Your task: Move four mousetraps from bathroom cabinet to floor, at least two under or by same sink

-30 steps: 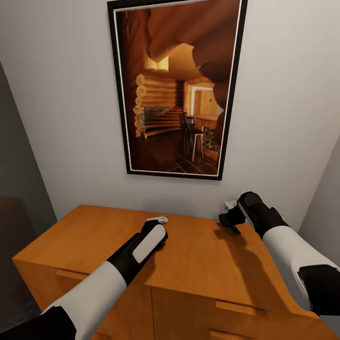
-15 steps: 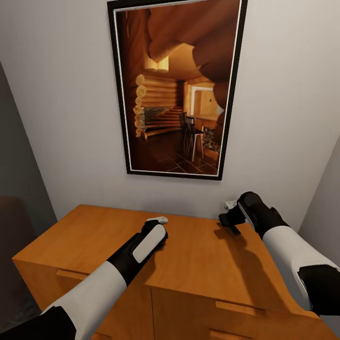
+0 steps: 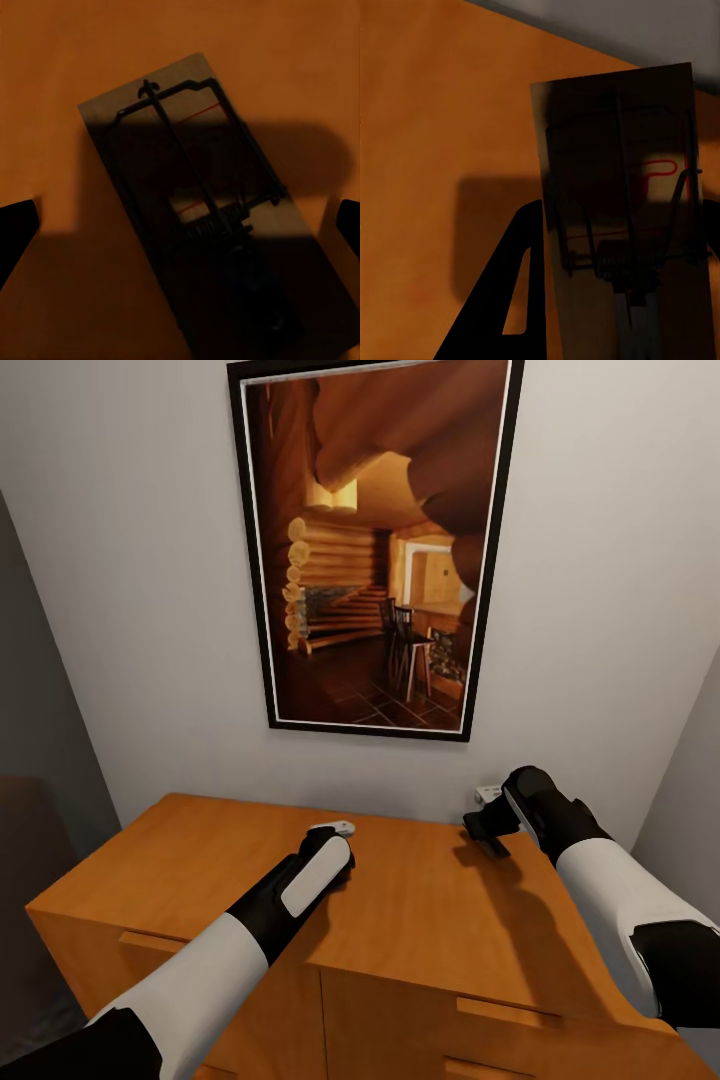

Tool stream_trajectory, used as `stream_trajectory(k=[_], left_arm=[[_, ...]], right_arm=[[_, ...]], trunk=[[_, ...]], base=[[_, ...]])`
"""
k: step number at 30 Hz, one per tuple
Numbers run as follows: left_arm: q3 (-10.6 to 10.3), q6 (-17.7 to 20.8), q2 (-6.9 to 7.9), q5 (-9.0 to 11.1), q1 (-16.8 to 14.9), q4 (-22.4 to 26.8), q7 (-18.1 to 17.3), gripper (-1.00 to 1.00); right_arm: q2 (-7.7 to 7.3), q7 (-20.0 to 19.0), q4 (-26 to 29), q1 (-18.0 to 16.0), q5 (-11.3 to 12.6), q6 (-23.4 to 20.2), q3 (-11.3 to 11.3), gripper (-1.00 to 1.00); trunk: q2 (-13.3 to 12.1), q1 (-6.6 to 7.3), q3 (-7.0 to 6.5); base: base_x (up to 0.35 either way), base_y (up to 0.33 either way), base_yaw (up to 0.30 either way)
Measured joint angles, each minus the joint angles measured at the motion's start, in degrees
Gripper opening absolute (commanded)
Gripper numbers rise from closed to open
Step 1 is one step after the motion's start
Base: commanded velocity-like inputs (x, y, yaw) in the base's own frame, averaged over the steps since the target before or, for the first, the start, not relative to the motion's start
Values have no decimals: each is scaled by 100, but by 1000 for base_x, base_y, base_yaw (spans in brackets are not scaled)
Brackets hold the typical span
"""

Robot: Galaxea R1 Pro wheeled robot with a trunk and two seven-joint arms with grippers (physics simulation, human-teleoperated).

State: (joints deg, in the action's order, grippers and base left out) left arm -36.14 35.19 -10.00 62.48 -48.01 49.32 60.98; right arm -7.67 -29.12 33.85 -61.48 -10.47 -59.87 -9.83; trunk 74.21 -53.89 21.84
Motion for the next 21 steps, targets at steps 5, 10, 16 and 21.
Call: stream_trajectory(k=[5, 10, 16, 21], left_arm=[[-1, 0, 0, 2, -2, -6, 6, 100], [-6, 0, 0, 0, -2, -5, 10, 100], [-6, 12, 0, -9, -2, -3, 10, -100], [-7, 8, 0, 11, -2, 1, 29, -100]], right_arm=[[0, -6, 0, 0, 0, 0, -2, -100], [0, -8, 0, 0, 0, 0, -2, -100], [0, -9, 0, 0, 0, 0, 0, -100], [0, -9, 0, 0, 0, 0, 0, -100]], trunk=[[1, 0, -1], [1, 0, -1], [1, 0, -1], [1, 0, -1]], base=[[0, 0, 0], [0, 0, 0], [0, 0, 0], [0, 0, 0]])
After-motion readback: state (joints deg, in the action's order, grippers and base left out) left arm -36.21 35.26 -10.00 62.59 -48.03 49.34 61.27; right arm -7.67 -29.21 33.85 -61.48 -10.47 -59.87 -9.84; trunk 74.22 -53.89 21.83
